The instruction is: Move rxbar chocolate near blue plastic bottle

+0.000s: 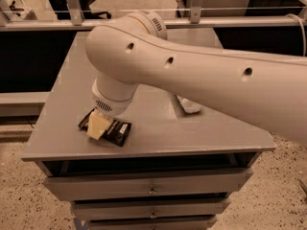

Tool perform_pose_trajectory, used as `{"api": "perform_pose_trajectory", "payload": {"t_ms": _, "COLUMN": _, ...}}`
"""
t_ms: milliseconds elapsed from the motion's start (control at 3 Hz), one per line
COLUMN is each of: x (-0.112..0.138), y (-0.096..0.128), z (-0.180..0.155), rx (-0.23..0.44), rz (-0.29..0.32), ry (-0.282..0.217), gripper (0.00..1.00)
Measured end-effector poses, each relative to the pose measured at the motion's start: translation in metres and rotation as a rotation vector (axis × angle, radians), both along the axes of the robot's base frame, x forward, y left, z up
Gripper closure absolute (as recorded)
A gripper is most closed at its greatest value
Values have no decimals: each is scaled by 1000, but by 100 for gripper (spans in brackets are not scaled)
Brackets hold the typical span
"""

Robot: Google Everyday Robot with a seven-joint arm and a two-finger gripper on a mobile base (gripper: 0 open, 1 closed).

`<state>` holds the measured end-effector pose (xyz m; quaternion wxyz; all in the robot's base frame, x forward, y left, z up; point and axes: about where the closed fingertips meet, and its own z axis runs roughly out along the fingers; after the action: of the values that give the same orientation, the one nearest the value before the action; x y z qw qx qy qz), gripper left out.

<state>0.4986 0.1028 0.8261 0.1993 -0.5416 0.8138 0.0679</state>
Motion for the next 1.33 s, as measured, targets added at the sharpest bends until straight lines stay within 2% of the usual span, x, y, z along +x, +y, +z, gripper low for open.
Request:
{"api": "perform_pose_trajectory", "payload": {"t_ms": 333, "x": 0, "y": 0, "z": 3, "rx": 0, "rz": 0, "ry": 0, "gripper": 88}}
{"api": "perform_pose_trajectory", "payload": {"t_ms": 667, "x": 1, "y": -1, "z": 5, "rx": 0, "rz": 0, "ry": -3, "gripper": 100}}
{"api": "perform_pose_trajectory", "payload": {"t_ms": 1000, "x": 15, "y": -26, "z": 30, "rx": -1, "rz": 14, "ry": -53, "gripper": 100}}
{"api": "perform_pose_trajectory", "payload": {"t_ms": 1333, "x": 38, "y": -82, "z": 67, "rx": 38, "rz": 1, "ry": -71, "gripper": 100}}
